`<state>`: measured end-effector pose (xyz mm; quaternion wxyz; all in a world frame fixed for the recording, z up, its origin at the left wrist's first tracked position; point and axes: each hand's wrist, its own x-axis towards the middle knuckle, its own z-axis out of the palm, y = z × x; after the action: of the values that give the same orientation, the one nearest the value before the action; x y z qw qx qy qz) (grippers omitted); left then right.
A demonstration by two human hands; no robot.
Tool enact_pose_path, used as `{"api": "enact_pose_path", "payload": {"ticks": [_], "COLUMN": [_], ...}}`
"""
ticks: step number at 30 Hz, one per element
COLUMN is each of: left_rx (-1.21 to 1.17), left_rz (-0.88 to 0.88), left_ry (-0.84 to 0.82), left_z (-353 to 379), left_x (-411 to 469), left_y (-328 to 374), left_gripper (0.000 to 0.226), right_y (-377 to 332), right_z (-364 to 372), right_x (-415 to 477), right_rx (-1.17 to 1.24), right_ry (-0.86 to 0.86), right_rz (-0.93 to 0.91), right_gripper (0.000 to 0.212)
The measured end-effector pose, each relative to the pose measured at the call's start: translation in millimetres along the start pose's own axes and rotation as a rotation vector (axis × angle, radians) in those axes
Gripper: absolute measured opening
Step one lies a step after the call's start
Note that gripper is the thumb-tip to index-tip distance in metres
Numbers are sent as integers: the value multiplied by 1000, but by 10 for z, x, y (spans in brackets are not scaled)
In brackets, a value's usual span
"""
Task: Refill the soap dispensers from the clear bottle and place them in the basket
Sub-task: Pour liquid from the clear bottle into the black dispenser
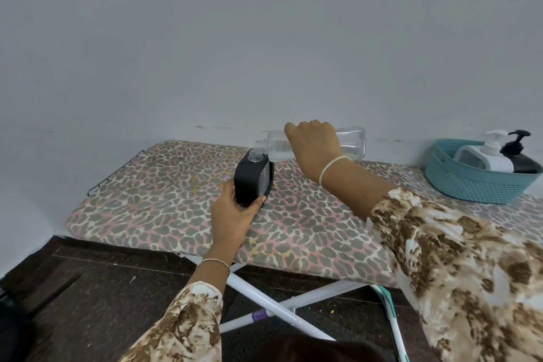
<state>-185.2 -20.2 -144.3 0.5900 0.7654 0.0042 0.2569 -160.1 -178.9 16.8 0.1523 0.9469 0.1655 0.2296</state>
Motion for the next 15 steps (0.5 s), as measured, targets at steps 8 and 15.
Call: {"api": "enact_pose_path", "payload": {"ticks": [8, 15], "left_rx": [7, 2], "left_rz": [14, 3], "left_ry": [1, -4], "left_z": [1, 6], "left_x": [-11, -5], "left_y": [10, 13], "left_gripper": [52, 53], "right_y": [1, 3], "right_z": [18, 11], "right_x": [-1, 3], "right_rx": [-7, -5], "right_ry": [21, 32], "right_rz": [-6, -14], "right_gripper": [39, 36]}}
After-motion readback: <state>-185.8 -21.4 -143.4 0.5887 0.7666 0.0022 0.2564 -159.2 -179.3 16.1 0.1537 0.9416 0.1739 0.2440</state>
